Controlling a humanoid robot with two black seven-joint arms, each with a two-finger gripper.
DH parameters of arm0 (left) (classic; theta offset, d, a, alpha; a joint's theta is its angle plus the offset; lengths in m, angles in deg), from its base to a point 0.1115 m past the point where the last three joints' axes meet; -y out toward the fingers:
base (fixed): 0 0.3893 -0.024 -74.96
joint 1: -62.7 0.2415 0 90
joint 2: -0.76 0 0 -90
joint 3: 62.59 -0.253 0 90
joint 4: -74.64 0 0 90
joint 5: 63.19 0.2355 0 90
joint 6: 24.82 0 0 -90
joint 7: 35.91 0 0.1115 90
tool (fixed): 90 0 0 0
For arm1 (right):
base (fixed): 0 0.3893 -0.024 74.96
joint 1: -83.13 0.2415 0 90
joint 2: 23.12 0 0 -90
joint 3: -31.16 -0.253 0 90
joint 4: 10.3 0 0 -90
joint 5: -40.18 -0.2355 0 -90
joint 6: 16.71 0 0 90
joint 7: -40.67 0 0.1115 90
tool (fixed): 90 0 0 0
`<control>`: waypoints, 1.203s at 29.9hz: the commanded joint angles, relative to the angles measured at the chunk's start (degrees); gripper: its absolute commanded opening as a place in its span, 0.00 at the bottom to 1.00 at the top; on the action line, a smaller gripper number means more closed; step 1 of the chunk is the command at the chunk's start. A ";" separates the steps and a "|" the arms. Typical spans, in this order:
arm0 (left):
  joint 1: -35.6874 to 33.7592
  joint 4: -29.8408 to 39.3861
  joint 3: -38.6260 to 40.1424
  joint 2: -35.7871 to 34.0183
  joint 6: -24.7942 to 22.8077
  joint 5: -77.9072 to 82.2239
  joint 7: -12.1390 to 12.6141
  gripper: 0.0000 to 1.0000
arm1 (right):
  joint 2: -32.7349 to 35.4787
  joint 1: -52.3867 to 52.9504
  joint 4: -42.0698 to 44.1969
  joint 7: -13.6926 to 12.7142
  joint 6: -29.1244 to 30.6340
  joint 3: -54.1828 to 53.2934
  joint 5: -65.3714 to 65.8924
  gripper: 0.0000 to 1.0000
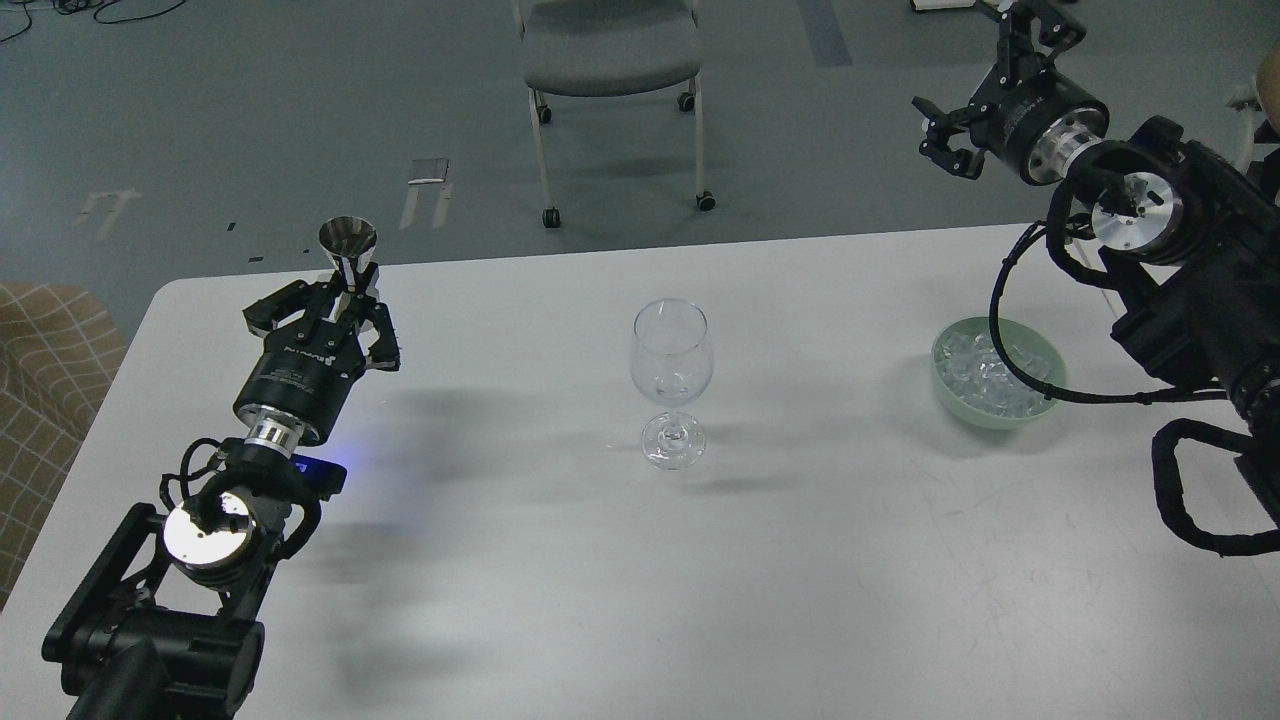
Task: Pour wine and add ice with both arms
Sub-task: 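Lift the jigger with the left gripper toward the wine glass, then bring the jigger above the wine glass rim with the left gripper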
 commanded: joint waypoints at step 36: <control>-6.07 10.91 -16.63 -0.87 4.83 1.84 3.63 0.00 | 2.05 -2.19 -0.28 0.00 0.18 -0.15 -0.18 1.00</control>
